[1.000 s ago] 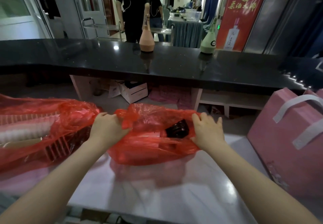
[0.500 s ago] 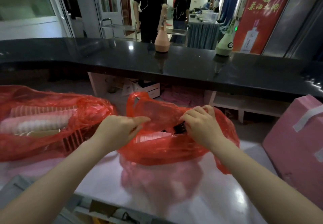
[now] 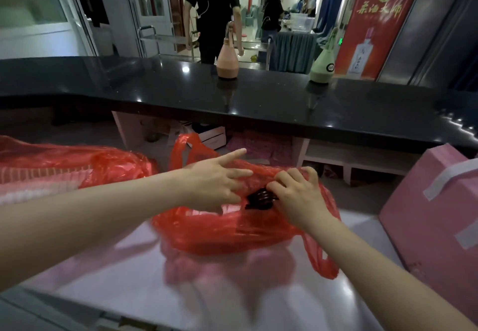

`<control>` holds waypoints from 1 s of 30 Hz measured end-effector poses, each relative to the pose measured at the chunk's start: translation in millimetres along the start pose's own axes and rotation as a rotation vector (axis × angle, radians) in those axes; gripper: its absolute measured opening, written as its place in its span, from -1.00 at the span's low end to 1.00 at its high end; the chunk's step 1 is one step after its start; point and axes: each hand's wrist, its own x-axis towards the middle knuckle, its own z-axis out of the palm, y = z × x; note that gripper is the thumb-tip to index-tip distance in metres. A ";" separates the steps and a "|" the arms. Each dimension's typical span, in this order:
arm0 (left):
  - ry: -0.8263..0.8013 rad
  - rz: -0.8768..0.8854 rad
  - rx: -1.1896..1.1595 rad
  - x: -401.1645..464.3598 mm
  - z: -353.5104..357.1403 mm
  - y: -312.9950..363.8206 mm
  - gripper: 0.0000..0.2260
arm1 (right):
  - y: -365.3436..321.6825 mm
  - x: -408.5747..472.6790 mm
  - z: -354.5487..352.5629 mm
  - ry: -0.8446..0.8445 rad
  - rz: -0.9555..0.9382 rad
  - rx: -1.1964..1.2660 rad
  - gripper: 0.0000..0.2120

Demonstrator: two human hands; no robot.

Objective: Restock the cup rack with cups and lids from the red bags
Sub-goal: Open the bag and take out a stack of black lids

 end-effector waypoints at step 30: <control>-0.197 -0.439 -1.110 10.9 131.8 -65.6 -0.26 | 32.3 73.0 113.8 -0.634 0.533 0.976 -0.60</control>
